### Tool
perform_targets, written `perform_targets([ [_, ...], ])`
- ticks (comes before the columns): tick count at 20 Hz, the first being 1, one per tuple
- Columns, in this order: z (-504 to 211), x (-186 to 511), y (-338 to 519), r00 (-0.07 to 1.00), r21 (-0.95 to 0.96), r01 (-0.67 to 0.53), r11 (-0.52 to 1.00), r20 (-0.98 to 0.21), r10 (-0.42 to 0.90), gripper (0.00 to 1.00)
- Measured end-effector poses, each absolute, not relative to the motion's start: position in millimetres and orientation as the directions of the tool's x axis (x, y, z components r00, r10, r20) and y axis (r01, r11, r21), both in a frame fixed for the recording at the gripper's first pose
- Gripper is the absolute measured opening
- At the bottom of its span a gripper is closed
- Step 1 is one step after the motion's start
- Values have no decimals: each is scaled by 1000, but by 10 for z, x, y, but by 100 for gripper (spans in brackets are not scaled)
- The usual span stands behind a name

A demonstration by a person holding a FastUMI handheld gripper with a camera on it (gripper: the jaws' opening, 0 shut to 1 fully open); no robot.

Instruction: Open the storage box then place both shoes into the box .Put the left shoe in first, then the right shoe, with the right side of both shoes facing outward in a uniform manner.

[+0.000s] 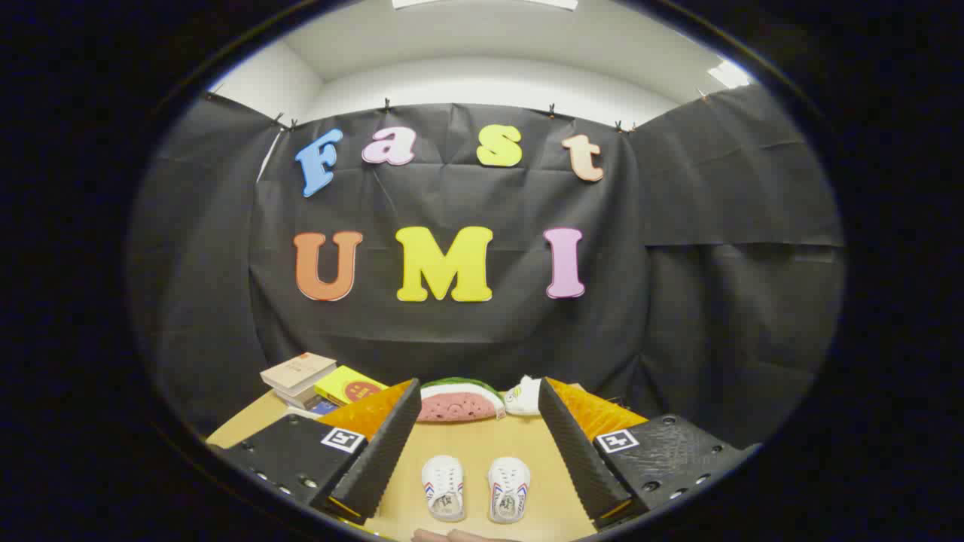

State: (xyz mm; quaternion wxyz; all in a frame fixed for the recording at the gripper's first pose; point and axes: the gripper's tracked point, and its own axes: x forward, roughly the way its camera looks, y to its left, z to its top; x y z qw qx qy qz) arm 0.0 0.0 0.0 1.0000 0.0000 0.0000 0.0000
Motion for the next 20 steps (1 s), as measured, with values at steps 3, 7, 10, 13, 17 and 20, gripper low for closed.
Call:
perform_targets([
  [3,-6,95,-81,1000,-8,-7,1000,10,7,95],
  [7,9,141,-244,1000,-2,7,1000,30,-7,95],
  [10,8,155,-269,999,-6,0,1000,42,1,95],
  [13,-67,198,-285,999,10,-12,1000,30,11,95],
  [17,-337,401,-280,999,18,-29,999,-30,30,95],
  [20,-563,625,-267,996,19,-42,999,-77,44,95],
])
